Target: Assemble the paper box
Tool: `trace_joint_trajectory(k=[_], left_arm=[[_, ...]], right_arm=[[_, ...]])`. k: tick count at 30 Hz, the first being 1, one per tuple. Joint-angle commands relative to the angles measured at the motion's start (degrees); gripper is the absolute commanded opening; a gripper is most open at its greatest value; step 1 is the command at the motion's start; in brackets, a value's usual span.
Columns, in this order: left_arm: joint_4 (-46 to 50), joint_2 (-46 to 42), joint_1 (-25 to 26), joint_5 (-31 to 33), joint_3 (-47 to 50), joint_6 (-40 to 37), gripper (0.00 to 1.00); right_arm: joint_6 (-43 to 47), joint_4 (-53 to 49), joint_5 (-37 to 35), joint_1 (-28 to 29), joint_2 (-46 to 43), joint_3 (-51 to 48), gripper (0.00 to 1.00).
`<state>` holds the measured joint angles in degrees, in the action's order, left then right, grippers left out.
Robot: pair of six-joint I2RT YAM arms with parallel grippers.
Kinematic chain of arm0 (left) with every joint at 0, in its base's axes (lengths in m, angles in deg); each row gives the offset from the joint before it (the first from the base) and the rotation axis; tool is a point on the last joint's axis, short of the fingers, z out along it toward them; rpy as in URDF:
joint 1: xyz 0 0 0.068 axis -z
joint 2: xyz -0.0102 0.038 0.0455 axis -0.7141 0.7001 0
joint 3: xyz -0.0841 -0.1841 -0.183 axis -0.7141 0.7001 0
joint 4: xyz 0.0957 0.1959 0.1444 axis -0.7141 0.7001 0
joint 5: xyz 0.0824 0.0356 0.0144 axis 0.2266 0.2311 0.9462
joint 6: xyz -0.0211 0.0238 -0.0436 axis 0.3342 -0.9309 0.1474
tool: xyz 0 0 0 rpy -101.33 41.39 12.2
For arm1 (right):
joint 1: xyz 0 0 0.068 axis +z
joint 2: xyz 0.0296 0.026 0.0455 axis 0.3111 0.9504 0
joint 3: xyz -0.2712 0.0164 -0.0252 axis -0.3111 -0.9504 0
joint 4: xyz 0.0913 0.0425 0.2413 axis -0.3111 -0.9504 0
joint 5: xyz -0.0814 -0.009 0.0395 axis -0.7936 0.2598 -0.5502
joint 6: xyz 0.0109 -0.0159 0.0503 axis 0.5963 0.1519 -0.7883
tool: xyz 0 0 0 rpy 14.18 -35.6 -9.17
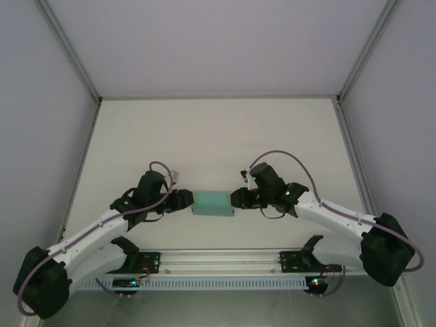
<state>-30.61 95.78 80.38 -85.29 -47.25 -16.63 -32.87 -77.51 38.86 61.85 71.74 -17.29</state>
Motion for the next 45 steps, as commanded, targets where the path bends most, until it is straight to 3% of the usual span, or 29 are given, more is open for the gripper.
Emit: trace_joint_trajectory(k=[1, 5, 11, 18, 22, 23, 24, 26, 31, 33, 36, 39, 41, 45], left_arm=[[0.8, 2.3, -0.6, -0.7, 1.7, -0.9, 0.25], [0.8, 4.1, -0.5, -1.8, 1.7, -1.1, 0.0], [-2.4, 4.1, -0.6, -1.1, 3.7, -1.3, 0.0], [0.3, 5.6, -0.5, -0.1, 4.3, -5.0, 0.0], [2.8, 8.1, -0.5, 0.9, 3.0, -6.6, 0.01], [3.5, 8.6, -0.5, 1.0, 2.4, -7.1, 0.15], [3.9, 9.0, -0.5, 1.0, 2.1, -7.4, 0.2], [4.2, 9.7, -0.4, 0.9, 1.7, -7.8, 0.23], [3.8, 10.3, 0.1, 0.5, 1.6, -8.0, 0.34], [3.7, 10.2, 0.2, 0.5, 1.4, -8.2, 0.36], [4.1, 10.1, 0.2, 0.3, 0.0, -8.8, 0.46], [4.7, 9.6, 0.3, 0.7, -2.9, -9.9, 0.57], [4.8, 9.2, 0.5, 1.3, -5.3, -10.7, 0.68], [6.5, 8.8, 0.5, 3.8, -10.4, -12.6, 0.89]], right_arm=[[-0.7, -5.7, -2.6, -1.1, 1.8, -4.4, 0.19], [-0.8, -4.7, -2.3, -2.0, 2.1, -5.8, 0.12], [2.0, -2.0, -2.7, -4.8, 2.2, -8.9, 0.0], [14.2, 5.7, 0.5, -6.5, 0.7, -14.1, 0.0], [23.5, 3.2, -4.7, -6.5, 1.1, -13.6, 0.0], [24.3, 3.8, -6.4, -6.0, 1.0, -14.2, 0.0], [24.7, 5.5, -5.7, -6.0, 0.9, -15.0, 0.0], [25.0, 6.0, -5.9, -5.4, 0.1, -14.6, 0.0], [26.1, 6.8, -17.0, 0.7, -2.8, -15.5, 0.0], [26.1, 6.6, -16.5, 0.7, -3.4, -15.8, 0.01], [26.0, 5.8, -15.8, 0.8, -4.4, -14.2, 0.11], [23.4, 1.6, -13.1, 0.6, -6.1, -10.3, 0.27], [23.4, 0.1, -13.1, 0.5, -7.3, -7.2, 0.46], [23.4, -1.2, -11.4, 0.2, -8.8, -1.8, 0.68]])
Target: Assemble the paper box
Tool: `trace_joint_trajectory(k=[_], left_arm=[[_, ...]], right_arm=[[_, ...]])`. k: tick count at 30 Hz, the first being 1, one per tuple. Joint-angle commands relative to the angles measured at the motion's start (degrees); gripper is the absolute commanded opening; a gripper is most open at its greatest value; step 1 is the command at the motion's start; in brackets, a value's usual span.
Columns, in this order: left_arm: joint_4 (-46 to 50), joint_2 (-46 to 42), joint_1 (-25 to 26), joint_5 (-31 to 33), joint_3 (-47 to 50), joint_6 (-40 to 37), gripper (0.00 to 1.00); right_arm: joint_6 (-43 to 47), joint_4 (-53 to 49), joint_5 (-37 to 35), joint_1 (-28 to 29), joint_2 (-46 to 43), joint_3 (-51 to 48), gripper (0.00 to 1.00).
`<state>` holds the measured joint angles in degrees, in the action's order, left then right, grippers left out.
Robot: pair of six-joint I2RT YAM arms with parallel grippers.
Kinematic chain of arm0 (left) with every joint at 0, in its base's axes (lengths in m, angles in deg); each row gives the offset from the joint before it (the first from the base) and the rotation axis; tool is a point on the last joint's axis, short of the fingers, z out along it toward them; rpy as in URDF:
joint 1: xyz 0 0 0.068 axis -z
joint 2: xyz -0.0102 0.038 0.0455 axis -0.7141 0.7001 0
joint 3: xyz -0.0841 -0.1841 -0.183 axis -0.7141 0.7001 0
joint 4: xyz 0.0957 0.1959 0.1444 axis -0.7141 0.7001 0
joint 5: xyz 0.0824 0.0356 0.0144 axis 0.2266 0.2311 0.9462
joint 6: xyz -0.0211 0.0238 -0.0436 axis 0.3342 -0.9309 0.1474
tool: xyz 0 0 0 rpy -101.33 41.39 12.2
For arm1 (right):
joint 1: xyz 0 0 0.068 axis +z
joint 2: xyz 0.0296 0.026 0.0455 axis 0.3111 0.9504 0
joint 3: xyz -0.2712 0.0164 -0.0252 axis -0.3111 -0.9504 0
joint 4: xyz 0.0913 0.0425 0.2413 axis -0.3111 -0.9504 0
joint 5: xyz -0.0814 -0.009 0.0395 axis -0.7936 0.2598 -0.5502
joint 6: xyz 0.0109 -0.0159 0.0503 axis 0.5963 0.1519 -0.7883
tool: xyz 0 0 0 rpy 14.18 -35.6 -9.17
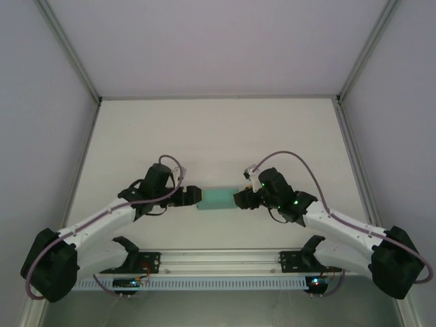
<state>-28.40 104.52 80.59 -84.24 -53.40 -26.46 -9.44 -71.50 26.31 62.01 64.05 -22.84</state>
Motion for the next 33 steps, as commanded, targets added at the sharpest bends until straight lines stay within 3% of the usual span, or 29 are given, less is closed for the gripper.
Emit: trace_joint_trajectory(k=[1, 4, 6, 14, 19, 25, 33], left_arm=[[4.8, -0.1, 0.4, 3.2, -5.4, -3.1, 1.0], [6.1, -0.8, 0.3, 4.5, -7.8, -4.4, 1.0], [6.9, -1.5, 0.4, 5.4, -8.9, -5.3, 1.0], [8.8, -1.5, 0.4, 7.7, -8.7, -5.4, 1.0], [7.4, -0.7, 0.3, 7.2, -7.1, -5.0, 1.0], [5.8, 1.8, 0.3, 5.6, -5.0, -4.2, 1.0], [5.3, 4.6, 0.3, 4.9, -2.3, -4.3, 1.0]], right_arm=[[0.0, -8.0, 0.7, -0.2, -1.1, 5.1, 0.7], [1.0, -10.3, 0.0, -0.9, -0.7, 8.6, 0.82], [3.9, -11.5, 0.7, -1.3, -0.1, 10.4, 0.99], [14.9, -13.6, 1.5, -1.6, 4.0, 15.8, 1.0], [26.4, -15.4, 10.4, -0.4, 7.3, 17.8, 0.99], [37.8, -17.8, 7.1, 1.5, 14.2, 20.7, 0.99], [44.5, -15.1, 3.6, 3.2, 21.9, 22.2, 0.99]])
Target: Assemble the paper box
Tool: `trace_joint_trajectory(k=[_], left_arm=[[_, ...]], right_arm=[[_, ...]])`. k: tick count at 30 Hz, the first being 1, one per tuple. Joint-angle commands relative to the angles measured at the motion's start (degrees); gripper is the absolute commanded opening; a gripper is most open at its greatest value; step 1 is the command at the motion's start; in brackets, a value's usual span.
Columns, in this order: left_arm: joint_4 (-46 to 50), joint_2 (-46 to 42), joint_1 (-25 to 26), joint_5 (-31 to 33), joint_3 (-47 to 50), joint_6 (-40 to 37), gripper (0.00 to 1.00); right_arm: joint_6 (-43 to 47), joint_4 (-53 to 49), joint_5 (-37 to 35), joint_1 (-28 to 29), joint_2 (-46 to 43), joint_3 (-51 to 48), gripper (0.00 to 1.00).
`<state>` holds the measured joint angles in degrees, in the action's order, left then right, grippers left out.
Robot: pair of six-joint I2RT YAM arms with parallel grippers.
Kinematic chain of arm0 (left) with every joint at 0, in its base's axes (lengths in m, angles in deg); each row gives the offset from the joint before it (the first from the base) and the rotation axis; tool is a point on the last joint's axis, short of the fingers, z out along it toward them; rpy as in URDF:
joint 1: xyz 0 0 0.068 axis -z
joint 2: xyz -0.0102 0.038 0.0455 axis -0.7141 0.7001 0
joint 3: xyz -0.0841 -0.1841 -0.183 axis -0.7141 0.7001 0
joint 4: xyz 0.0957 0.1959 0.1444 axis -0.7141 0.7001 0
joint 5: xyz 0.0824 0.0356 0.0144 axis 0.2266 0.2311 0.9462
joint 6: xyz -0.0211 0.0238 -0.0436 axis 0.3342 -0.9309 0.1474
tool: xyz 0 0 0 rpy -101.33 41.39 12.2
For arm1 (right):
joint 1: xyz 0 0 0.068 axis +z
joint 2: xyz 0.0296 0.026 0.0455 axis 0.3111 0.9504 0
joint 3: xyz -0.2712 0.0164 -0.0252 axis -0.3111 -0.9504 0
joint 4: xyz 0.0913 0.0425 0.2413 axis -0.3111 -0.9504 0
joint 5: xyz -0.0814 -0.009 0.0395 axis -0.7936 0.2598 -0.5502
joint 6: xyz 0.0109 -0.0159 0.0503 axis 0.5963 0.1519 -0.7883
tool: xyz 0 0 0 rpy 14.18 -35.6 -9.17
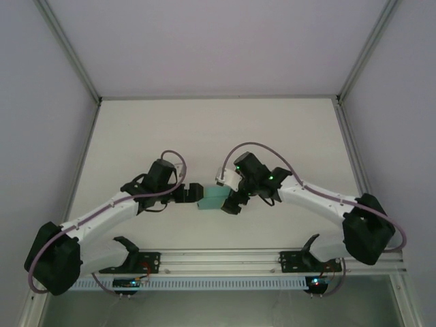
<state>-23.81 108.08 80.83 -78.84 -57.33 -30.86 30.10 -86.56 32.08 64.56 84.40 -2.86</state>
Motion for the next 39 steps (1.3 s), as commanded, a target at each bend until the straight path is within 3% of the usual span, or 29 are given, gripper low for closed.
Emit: trace_joint_trajectory(k=[1, 9, 13, 20, 26, 29, 37, 39], left_arm=[[0.7, 1.3, 0.1, -0.5, 2.0, 0.1, 1.0], [2.1, 1.0, -0.1, 1.5, 2.9, 0.5, 1.0], [2.4, 0.3, -0.3, 2.2, 1.7, 0.3, 0.99], [4.3, -2.7, -0.5, 4.5, -1.8, -0.3, 1.0], [10.4, -9.5, -1.2, 12.3, -3.2, 1.1, 1.0], [12.6, -13.3, -1.7, 14.7, -2.4, 2.6, 1.0], [14.8, -22.2, -2.1, 17.1, 1.1, 4.9, 1.0], [15.1, -22.9, -2.1, 17.1, 1.4, 5.1, 1.0]], right_arm=[[5.9, 0.0, -3.0, 1.0, 2.5, 2.4, 0.97], [8.6, 1.6, -13.7, 5.1, 4.7, 2.4, 0.79], [9.2, 1.7, -21.1, 7.6, 4.8, 2.3, 0.54], [6.5, 4.0, -35.7, 9.1, 4.2, 1.3, 0.53], [3.1, 6.6, -49.2, 9.0, 5.9, 0.4, 0.51], [-2.1, 6.0, -57.8, 9.9, 10.4, 2.9, 0.57], [-16.7, -5.7, -63.5, 16.7, 26.0, 12.4, 0.61], [-21.2, -10.4, -64.9, 19.1, 29.2, 16.7, 0.68]])
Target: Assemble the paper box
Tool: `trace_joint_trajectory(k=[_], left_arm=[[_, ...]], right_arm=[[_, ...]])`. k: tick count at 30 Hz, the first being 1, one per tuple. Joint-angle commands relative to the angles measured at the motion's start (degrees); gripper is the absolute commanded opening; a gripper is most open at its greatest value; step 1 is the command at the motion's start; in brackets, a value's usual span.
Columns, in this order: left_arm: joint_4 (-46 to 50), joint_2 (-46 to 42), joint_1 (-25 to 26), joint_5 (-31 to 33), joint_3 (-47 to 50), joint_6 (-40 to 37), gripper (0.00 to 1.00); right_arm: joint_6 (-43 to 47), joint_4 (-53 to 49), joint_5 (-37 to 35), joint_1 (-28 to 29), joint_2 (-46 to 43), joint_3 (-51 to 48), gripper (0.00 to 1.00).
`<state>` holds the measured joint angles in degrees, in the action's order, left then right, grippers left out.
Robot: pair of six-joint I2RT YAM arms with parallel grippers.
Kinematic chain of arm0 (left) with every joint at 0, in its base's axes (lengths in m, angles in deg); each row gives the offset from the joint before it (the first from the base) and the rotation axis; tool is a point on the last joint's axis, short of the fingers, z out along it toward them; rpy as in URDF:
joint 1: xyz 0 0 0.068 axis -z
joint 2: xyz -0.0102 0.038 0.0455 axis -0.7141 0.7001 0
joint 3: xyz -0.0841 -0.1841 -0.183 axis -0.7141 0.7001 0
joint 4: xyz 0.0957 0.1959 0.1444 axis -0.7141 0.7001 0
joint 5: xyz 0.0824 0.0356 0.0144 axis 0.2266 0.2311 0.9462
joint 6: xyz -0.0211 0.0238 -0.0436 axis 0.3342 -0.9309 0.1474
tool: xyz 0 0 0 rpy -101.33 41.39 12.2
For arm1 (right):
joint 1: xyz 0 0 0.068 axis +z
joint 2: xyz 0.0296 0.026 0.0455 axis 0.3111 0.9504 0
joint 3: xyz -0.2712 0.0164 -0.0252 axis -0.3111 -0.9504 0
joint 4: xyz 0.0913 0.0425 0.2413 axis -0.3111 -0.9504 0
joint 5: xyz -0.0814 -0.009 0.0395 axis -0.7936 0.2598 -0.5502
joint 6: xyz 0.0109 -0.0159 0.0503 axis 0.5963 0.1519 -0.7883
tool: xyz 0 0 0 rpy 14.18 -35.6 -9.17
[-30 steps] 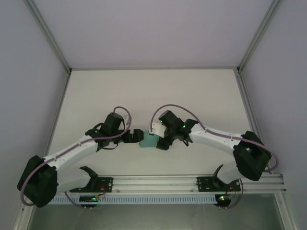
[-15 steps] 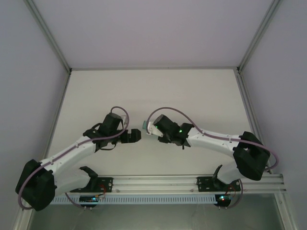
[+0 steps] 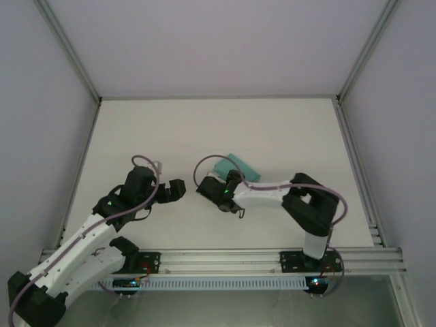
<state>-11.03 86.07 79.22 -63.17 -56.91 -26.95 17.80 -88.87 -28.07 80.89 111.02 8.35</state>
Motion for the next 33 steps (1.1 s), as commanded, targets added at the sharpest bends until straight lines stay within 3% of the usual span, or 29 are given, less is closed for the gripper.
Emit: trace_joint_trajectory(k=[1, 4, 8, 12, 16, 21, 25, 29, 33], left_arm=[[2.6, -1.0, -0.6, 1.5, 1.0, 1.2, 1.0], [2.9, -0.8, -0.6, 1.9, 1.1, 1.4, 1.0], [2.9, 0.2, -1.0, 2.1, 0.6, 1.8, 0.99], [2.8, 1.3, -1.3, 1.4, 0.2, 2.1, 1.0], [-2.2, 4.1, -1.5, -3.4, 0.3, 2.2, 1.0], [-13.1, 12.4, -1.5, -11.1, -0.7, 4.1, 1.0], [-22.1, 22.3, -0.9, -17.9, -3.4, 6.3, 1.0], [-27.5, 32.0, 1.8, -20.5, -7.7, 7.3, 1.0], [-29.3, 40.1, 3.3, -21.6, -12.1, 7.2, 1.0]], right_arm=[[-10.6, -9.6, -5.4, 3.8, 3.7, 8.0, 0.74], [-16.0, -16.6, -5.8, 6.3, 5.8, 13.2, 0.84], [-18.3, -19.2, 1.3, 7.9, 3.5, 14.2, 0.98], [-20.7, -15.1, 8.6, 5.0, -4.4, 8.0, 0.98], [-21.8, -6.7, 21.1, -2.3, -17.3, -0.5, 0.98], [-24.3, 3.5, 44.5, -18.6, -28.4, -9.8, 0.99], [-24.9, 5.2, 54.8, -29.0, -26.3, -10.3, 0.99], [-24.3, 5.0, 58.9, -32.2, -19.9, -7.3, 0.95], [-23.2, 4.9, 63.4, -34.7, -13.2, -4.3, 0.84]])
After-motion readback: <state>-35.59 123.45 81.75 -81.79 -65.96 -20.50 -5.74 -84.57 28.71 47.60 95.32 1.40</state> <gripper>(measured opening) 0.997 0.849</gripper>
